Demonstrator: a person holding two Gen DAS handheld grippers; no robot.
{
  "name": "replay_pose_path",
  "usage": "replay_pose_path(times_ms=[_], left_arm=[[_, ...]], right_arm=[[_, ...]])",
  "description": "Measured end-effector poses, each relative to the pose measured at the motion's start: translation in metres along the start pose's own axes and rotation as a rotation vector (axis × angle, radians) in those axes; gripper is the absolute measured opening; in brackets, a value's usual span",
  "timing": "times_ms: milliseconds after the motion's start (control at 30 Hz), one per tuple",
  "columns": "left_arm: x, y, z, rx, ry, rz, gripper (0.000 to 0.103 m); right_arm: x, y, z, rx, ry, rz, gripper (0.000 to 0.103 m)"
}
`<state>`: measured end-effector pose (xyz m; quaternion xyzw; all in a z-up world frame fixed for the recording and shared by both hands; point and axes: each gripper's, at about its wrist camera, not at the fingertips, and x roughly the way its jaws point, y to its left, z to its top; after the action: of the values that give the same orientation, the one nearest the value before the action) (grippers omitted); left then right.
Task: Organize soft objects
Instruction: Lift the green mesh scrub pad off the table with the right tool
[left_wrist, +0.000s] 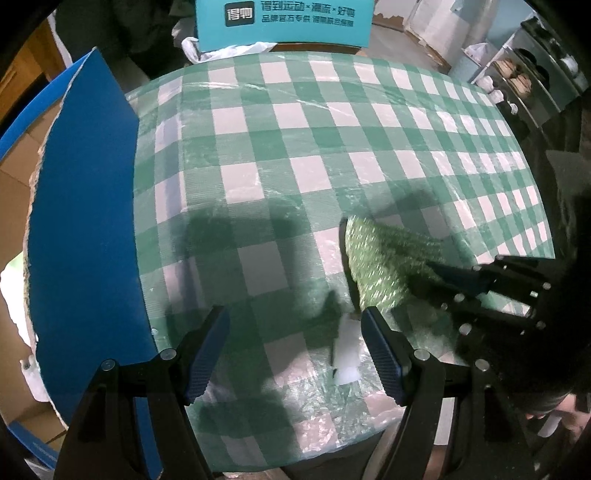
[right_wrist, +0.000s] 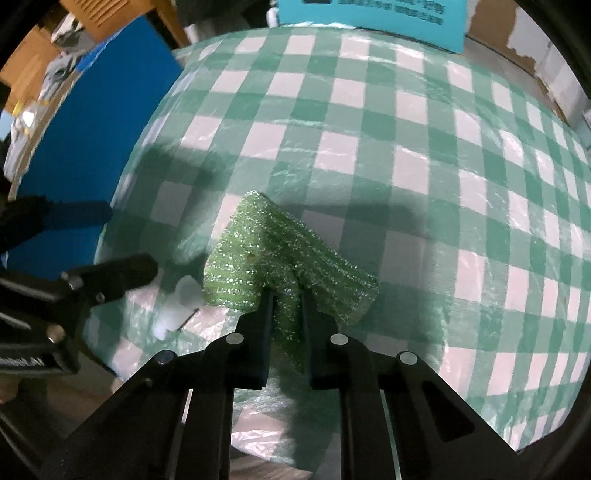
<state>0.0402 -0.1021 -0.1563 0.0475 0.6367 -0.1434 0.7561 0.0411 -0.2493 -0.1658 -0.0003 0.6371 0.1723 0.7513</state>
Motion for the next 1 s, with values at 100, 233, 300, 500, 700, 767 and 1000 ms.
replay_pose_path(times_ms=[100, 233, 300, 500, 700, 767, 1000], left_arm=[[0.003, -0.004, 0.001, 0.016, 0.007, -0.002, 0.075], [0.008, -0.010, 0.000, 0.034, 0.023, -0.002, 0.075], [0.012, -0.015, -0.001, 0.047, 0.034, 0.000, 0.075], [0.020, -0.023, -0.002, 0.079, 0.064, 0.017, 0.075], [0.030, -0.026, -0.002, 0.089, 0.091, 0.003, 0.058], [0.032, -0.027, -0.003, 0.096, 0.098, 0.003, 0.053], [0.037, -0.029, -0.002, 0.109, 0.114, -0.010, 0.032]], right_arm=[[-0.012, -0.010, -0.002, 0.037, -0.019, -0.009, 0.012], [-0.020, -0.021, -0.002, 0.074, -0.038, -0.017, 0.012], [-0.023, -0.025, 0.002, 0.092, -0.044, -0.013, 0.012], [-0.022, -0.034, 0.000, 0.133, -0.051, -0.004, 0.012], [-0.029, -0.037, -0.002, 0.148, -0.066, 0.008, 0.012], [-0.029, -0.036, -0.001, 0.150, -0.070, 0.008, 0.012], [-0.032, -0.037, -0.002, 0.157, -0.078, 0.012, 0.012]])
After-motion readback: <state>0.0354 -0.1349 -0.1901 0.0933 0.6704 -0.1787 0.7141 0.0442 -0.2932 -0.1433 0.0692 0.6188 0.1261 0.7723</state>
